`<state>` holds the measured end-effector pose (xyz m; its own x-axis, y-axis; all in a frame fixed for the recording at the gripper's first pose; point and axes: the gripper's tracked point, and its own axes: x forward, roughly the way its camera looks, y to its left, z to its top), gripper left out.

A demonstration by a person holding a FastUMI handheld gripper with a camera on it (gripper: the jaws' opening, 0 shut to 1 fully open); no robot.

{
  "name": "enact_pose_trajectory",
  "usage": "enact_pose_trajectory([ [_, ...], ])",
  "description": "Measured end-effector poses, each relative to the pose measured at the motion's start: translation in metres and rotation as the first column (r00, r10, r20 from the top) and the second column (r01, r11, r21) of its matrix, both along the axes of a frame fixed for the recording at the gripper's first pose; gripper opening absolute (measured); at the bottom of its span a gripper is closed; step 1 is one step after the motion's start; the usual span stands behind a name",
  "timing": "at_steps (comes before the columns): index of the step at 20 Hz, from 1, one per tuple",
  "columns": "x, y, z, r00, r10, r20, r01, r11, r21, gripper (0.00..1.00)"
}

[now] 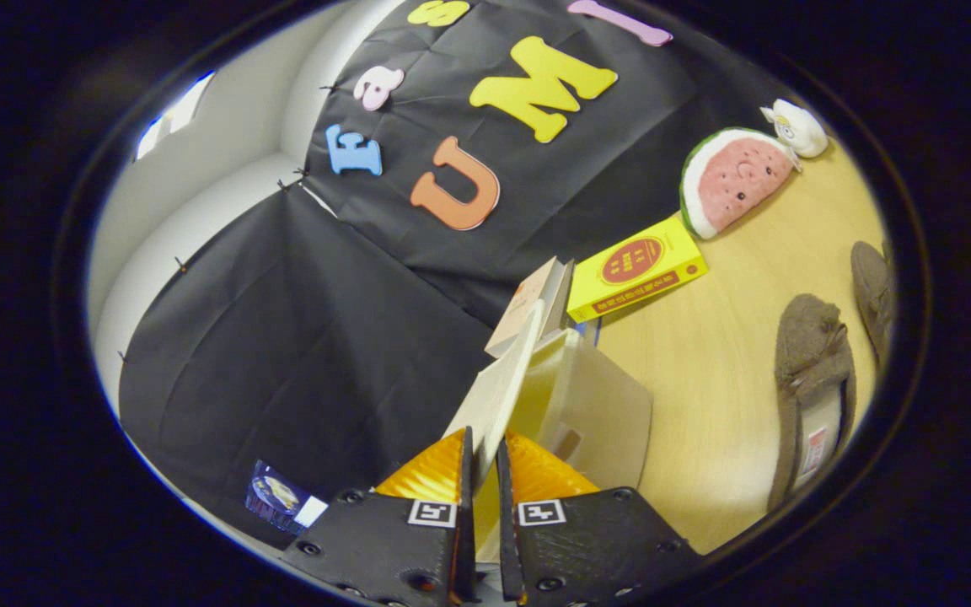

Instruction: Open the storage box then place both shoes into the box .Put the left shoe in first, then the right shoe, with the right side of both shoes facing outward in a uniform manner.

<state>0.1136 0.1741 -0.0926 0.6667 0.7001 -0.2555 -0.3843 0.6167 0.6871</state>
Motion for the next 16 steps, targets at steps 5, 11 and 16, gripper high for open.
enact_pose_trajectory([
  [5, -0.011, 0.036, 0.049, 0.998, 0.008, 0.064, -0.004, 0.998, -0.062, 0.12],
  [11, -0.014, 0.093, 0.091, 0.994, 0.031, 0.105, -0.019, 0.994, -0.112, 0.12],
  [16, -0.012, 0.149, 0.11, 0.993, 0.067, 0.094, -0.055, 0.991, -0.12, 0.12],
])
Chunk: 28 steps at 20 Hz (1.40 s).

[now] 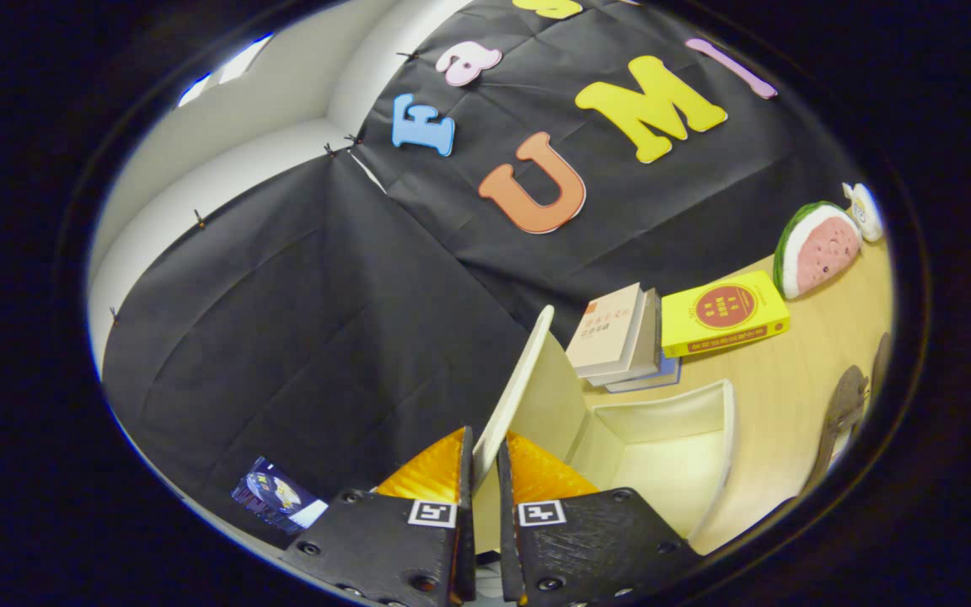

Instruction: Open the storage box then place both shoes into the box .Put the left shoe in first, then the right shoe, with the right side of both shoes facing outward in a uniform manner.

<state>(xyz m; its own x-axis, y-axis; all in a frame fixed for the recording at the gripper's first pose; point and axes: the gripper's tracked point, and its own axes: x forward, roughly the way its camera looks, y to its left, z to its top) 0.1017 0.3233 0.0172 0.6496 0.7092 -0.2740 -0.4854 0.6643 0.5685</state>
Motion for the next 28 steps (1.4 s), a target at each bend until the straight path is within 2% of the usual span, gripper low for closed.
enact_pose_trajectory([
  [7, -0.002, 0.061, 0.002, 0.998, 0.06, -0.003, -0.06, 0.998, -0.023, 0.2],
  [13, -0.017, 0.101, -0.003, 0.989, 0.134, 0.061, -0.127, 0.986, -0.109, 0.79],
  [16, -0.028, 0.105, -0.007, 0.985, 0.153, 0.084, -0.14, 0.98, -0.144, 0.94],
  [22, -0.03, 0.069, -0.006, 0.986, 0.116, 0.121, -0.094, 0.981, -0.172, 0.95],
  [28, -0.009, -0.012, -0.02, 0.983, 0.014, 0.181, 0.034, 0.964, -0.262, 0.95],
])
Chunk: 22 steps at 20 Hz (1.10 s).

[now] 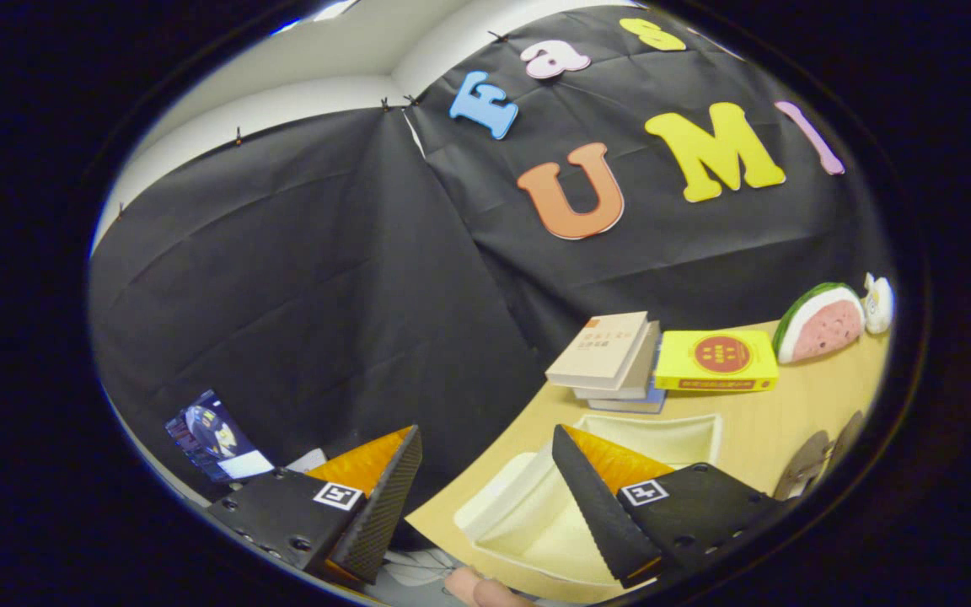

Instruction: Open the storage box then place both shoes into the box .Put the left shoe in first, then the right shoe, with the right side of both shoes facing outward in a uniform manner.

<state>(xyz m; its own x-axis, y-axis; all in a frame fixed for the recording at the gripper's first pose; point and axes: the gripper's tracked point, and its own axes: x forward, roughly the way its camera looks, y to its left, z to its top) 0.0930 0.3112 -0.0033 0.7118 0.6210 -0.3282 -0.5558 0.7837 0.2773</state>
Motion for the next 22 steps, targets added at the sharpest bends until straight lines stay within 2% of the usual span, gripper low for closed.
enact_pose_trajectory([
  [7, 0.026, -0.131, -0.039, 0.985, -0.169, -0.009, 0.168, 0.981, -0.096, 0.95],
  [14, 0.049, -0.273, -0.077, 0.923, -0.385, -0.017, 0.377, 0.911, -0.166, 0.95],
  [18, 0.059, -0.332, -0.124, 0.879, -0.468, -0.089, 0.434, 0.864, -0.257, 0.95],
  [22, 0.055, -0.378, -0.176, 0.837, -0.522, -0.162, 0.417, 0.801, -0.429, 0.95],
])
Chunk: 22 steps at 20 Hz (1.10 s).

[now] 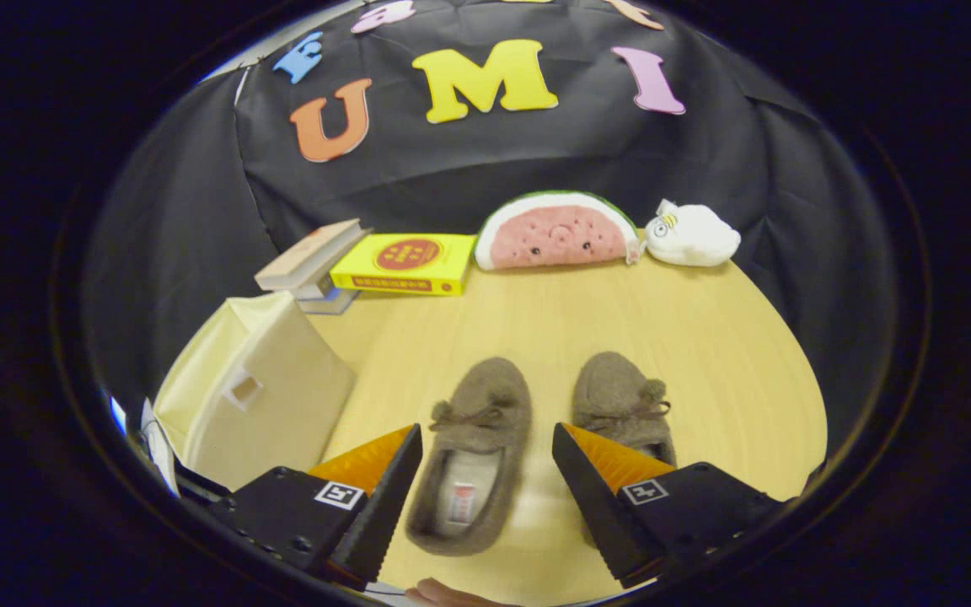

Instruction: Open the storage box then place both shoes into the box .Put the left shoe in first, then the right shoe, with the right side of both shoes facing outward in a uniform manner.

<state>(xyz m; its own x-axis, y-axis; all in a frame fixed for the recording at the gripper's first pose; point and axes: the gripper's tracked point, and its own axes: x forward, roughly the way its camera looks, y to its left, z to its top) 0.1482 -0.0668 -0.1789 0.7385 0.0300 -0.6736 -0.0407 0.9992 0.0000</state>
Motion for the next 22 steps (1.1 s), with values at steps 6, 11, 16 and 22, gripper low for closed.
enact_pose_trajectory([
  [6, -0.013, -0.014, -0.041, 0.979, -0.024, -0.201, 0.009, 0.997, -0.075, 0.85],
  [11, -0.004, -0.014, -0.061, 0.943, -0.078, -0.325, 0.035, 0.99, -0.135, 0.69],
  [16, 0.001, -0.001, -0.069, 0.911, -0.092, -0.402, 0.063, 0.994, -0.084, 0.09],
  [22, -0.007, 0.004, -0.053, 0.905, -0.117, -0.408, 0.157, 0.986, 0.064, 0.0],
])
